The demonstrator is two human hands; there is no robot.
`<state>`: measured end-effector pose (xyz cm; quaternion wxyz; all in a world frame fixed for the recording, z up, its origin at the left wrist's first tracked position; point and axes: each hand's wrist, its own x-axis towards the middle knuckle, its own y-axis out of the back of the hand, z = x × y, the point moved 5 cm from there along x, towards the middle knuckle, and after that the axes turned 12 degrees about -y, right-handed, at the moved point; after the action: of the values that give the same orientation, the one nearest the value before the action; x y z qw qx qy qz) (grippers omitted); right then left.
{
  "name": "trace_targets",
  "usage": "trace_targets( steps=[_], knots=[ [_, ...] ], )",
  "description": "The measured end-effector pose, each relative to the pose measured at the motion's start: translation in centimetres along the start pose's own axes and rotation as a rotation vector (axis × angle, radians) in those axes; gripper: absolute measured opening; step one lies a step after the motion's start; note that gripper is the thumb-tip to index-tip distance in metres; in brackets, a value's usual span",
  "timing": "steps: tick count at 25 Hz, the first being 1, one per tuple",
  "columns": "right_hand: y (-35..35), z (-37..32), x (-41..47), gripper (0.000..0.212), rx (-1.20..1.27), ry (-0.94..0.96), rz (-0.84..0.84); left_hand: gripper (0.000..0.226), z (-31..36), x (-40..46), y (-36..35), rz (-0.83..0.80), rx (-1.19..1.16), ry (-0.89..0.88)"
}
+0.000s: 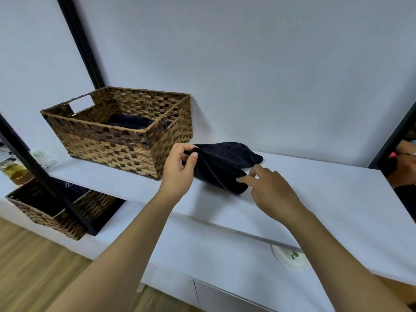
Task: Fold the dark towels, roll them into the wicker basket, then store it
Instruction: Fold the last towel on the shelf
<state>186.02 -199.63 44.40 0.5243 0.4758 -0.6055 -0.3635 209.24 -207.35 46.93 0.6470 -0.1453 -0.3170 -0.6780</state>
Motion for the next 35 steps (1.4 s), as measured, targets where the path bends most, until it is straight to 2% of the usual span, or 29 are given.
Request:
trace_targets(
  steps=[3, 6, 10, 13, 17, 21, 22, 29, 33, 35],
  knots=[
    [0.2, -1.3, -0.1, 0.029, 0.079, 0.030, 0.103, 0.023, 0.3, -0.2, 0.2, -0.005, 0.015, 0.011],
    [0.4, -3.1, -0.2, 0.035, 0.157, 0.045, 0.095, 0.025, 0.7, -0.7, 0.3, -0.004, 0.010, 0.016],
    [-1.2, -4.1, -0.6, 0.048, 0.024, 0.103, -0.055, 0.034, 1.0, -1.0, 0.9, -0.005, 0.028, 0.004],
    [-1.9, -4.4, -1.0, 0.037, -0.072, 0.097, -0.076, 0.030, 0.8, -1.3, 1.8, 0.004, 0.052, 0.023],
    [-0.1, -4.9, -0.4, 0.019, -0.045, 0.084, 0.033, 0.013, 0.3, -1.3, 3.1, 0.053, 0.050, 0.070],
    [1.2, -5.4, 0.2, 0.018, 0.005, 0.130, -0.192, 0.010, 1.6, -0.1, 3.7, 0.053, 0.089, 0.050],
    [2.0, -5.4, 0.4, 0.018, 0.026, 0.130, -0.205, 0.010, 2.1, 0.4, 3.9, 0.054, 0.107, 0.033],
    [11.2, -4.6, 5.7, 0.025, 0.291, -0.019, -0.004, 0.006, 7.8, 6.0, 7.1, 0.137, 0.265, -0.080],
    [17.2, -5.6, 9.8, 0.038, 0.262, 0.008, 0.170, 0.003, 12.2, 11.2, 8.4, 0.204, 0.260, -0.101],
    [20.1, -6.3, 10.8, 0.030, 0.259, 0.004, 0.259, 0.004, 14.0, 13.1, 9.0, 0.221, 0.264, -0.103]
  ],
)
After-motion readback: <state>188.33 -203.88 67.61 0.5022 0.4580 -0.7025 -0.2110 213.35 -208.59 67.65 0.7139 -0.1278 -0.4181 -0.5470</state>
